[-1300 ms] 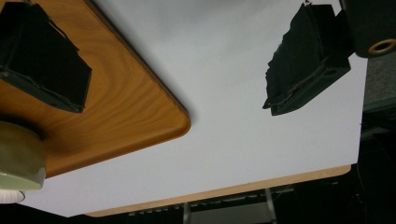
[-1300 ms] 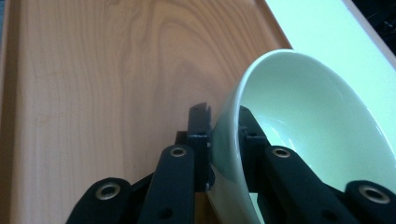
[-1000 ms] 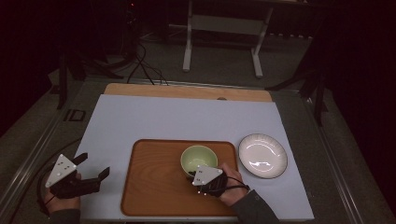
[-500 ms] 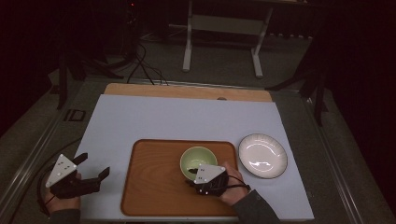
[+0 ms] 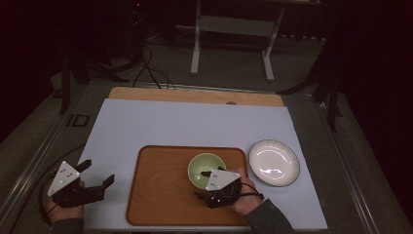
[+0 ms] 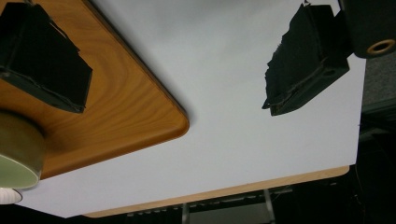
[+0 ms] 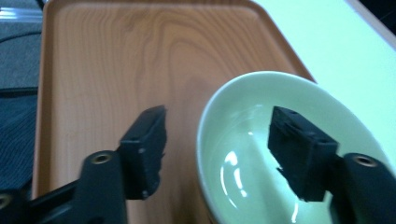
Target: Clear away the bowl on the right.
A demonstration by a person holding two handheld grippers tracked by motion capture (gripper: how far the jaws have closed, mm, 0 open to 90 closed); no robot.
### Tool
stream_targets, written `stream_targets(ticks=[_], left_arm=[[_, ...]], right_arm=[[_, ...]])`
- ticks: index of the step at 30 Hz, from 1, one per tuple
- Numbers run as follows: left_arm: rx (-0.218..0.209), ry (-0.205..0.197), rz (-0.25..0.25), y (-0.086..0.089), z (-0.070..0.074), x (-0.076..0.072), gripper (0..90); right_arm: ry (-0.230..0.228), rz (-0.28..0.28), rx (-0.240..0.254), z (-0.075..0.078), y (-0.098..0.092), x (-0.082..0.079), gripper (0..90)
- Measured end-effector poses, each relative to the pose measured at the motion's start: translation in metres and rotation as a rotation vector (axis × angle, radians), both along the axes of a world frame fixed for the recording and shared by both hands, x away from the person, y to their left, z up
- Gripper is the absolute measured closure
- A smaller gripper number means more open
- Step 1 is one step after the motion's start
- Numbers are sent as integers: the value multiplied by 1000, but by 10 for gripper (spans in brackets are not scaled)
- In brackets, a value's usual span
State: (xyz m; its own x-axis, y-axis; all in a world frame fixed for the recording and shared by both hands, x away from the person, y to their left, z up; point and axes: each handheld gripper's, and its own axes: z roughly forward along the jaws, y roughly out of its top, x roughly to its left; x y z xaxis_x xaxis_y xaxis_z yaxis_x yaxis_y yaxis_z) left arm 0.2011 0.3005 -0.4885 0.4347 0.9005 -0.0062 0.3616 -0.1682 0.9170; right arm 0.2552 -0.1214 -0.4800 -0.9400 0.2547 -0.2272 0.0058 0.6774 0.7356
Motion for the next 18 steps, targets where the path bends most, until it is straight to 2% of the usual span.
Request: stream_targets(ticks=[5, 15, 18], left_arm=[[1, 0, 1, 0, 0, 0, 69], [10, -1, 10, 0, 0, 0, 72], [12, 0, 13, 0, 0, 0, 79]], right_arm=[[-4, -19, 27, 7, -7, 0, 294], [-16, -78, 56, 13, -30, 2, 288], [-18, -126, 76, 12, -45, 5, 289]])
